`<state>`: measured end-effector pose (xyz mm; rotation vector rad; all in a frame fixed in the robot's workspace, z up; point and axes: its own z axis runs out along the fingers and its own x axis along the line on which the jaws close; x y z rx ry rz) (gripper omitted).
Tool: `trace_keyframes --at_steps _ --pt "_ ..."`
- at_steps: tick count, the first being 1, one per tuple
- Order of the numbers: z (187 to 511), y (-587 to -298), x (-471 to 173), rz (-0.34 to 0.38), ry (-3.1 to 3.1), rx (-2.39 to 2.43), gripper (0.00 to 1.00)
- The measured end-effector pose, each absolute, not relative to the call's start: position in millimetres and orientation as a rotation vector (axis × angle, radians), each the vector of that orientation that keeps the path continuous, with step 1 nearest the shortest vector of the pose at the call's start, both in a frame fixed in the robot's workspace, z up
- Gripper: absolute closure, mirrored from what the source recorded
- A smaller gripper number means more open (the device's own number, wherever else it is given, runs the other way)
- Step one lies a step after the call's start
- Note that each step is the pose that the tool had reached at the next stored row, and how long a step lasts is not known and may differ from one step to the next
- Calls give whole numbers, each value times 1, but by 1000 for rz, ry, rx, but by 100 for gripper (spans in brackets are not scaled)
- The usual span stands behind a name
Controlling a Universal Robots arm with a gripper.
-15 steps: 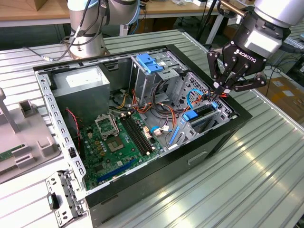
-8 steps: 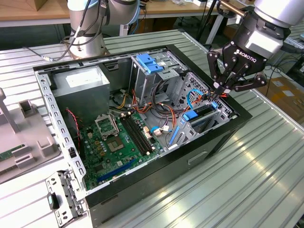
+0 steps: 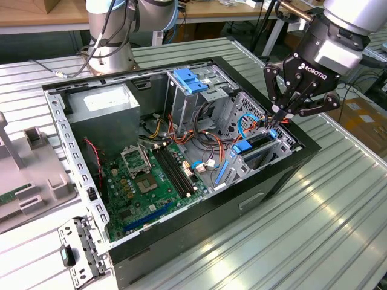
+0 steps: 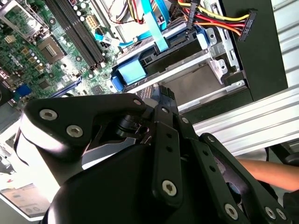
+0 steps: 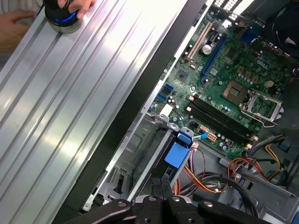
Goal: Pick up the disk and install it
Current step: 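Insert the first disk wire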
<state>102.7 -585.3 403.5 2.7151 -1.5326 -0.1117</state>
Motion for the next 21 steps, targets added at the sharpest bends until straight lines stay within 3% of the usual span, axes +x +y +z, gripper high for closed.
trace_keyframes --at_steps 21 --pt "403 -585 103 -110 -1384 2790 89"
